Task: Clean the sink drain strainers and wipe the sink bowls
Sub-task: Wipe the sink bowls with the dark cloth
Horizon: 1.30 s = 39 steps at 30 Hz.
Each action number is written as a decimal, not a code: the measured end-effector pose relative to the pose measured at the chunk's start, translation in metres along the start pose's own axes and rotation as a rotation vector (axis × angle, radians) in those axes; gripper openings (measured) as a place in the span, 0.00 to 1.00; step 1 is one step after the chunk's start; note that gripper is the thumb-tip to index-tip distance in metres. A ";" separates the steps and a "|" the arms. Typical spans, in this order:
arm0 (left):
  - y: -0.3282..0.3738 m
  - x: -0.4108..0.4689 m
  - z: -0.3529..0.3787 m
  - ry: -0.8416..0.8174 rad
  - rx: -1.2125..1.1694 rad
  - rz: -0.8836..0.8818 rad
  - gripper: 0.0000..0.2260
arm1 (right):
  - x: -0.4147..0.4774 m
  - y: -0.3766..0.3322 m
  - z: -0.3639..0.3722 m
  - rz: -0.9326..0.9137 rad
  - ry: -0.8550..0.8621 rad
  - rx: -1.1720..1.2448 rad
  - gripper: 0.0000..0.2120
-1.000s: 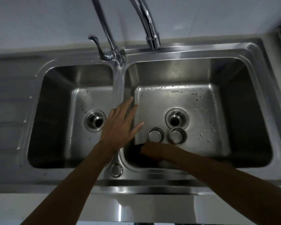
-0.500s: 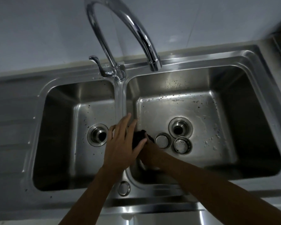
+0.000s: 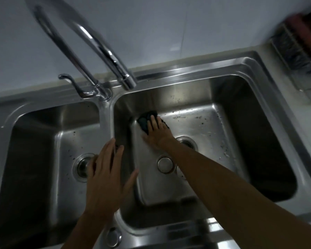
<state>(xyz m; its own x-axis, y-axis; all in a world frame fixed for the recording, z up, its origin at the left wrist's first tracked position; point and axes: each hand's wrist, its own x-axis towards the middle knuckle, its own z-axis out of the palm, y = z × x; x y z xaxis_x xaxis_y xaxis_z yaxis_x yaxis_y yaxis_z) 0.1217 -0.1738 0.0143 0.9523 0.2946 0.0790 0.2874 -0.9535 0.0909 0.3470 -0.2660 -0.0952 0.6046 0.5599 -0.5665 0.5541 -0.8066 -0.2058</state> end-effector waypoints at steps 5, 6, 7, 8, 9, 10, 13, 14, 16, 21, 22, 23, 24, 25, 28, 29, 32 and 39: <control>-0.001 0.000 0.000 0.039 0.018 -0.010 0.36 | -0.022 0.097 -0.006 0.168 0.014 0.052 0.40; 0.002 0.001 -0.001 0.048 0.012 -0.006 0.36 | -0.030 0.122 -0.009 0.210 0.027 0.064 0.40; 0.004 0.001 -0.001 0.059 0.010 -0.007 0.35 | -0.038 0.146 -0.011 0.243 0.033 0.079 0.40; 0.008 0.002 -0.001 0.071 0.007 -0.010 0.35 | -0.048 0.169 -0.011 0.271 0.034 0.089 0.40; 0.011 0.003 -0.001 0.079 0.004 -0.012 0.35 | -0.059 0.188 -0.009 0.293 0.034 0.085 0.40; 0.012 0.004 -0.001 0.086 0.005 -0.013 0.34 | -0.071 0.201 -0.004 0.304 0.030 0.078 0.39; 0.011 0.003 -0.001 0.132 0.040 0.006 0.33 | -0.111 0.213 0.018 0.311 -0.022 0.064 0.38; 0.012 0.003 -0.002 0.141 0.048 0.008 0.33 | -0.124 0.213 0.027 0.322 -0.061 0.075 0.38; 0.013 0.003 -0.004 0.130 0.051 0.002 0.33 | -0.151 0.209 0.046 0.316 -0.165 0.075 0.38; 0.015 0.004 -0.010 0.060 0.016 -0.030 0.34 | -0.198 0.207 0.079 0.187 -0.377 0.011 0.35; 0.015 0.004 -0.011 0.050 0.010 -0.040 0.35 | -0.200 0.208 0.080 0.146 -0.379 0.000 0.35; 0.014 0.004 -0.010 0.054 0.007 -0.038 0.34 | -0.200 0.208 0.079 0.122 -0.360 -0.002 0.34; 0.014 0.003 -0.010 0.060 0.004 -0.031 0.34 | -0.197 0.207 0.078 0.102 -0.334 -0.004 0.35; 0.013 0.003 -0.009 0.061 0.001 -0.025 0.34 | -0.191 0.205 0.075 0.064 -0.300 -0.037 0.35; 0.011 0.005 -0.008 0.030 -0.001 -0.028 0.35 | -0.148 0.195 0.059 0.004 -0.171 -0.138 0.36; 0.011 0.005 -0.008 -0.003 -0.009 -0.036 0.35 | -0.133 0.193 0.048 0.014 -0.159 -0.112 0.36; 0.010 0.006 -0.010 -0.041 -0.022 -0.048 0.36 | -0.106 0.196 0.022 0.029 -0.184 -0.018 0.36; 0.008 0.004 -0.007 -0.023 0.020 -0.043 0.37 | -0.171 0.216 0.069 0.002 -0.264 -0.131 0.42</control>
<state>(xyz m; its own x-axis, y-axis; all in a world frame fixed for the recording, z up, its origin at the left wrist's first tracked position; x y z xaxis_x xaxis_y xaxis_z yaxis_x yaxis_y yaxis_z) 0.1267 -0.1798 0.0224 0.9412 0.3339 0.0522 0.3298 -0.9412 0.0734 0.3237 -0.5495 -0.0975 0.4456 0.4755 -0.7585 0.6325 -0.7669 -0.1092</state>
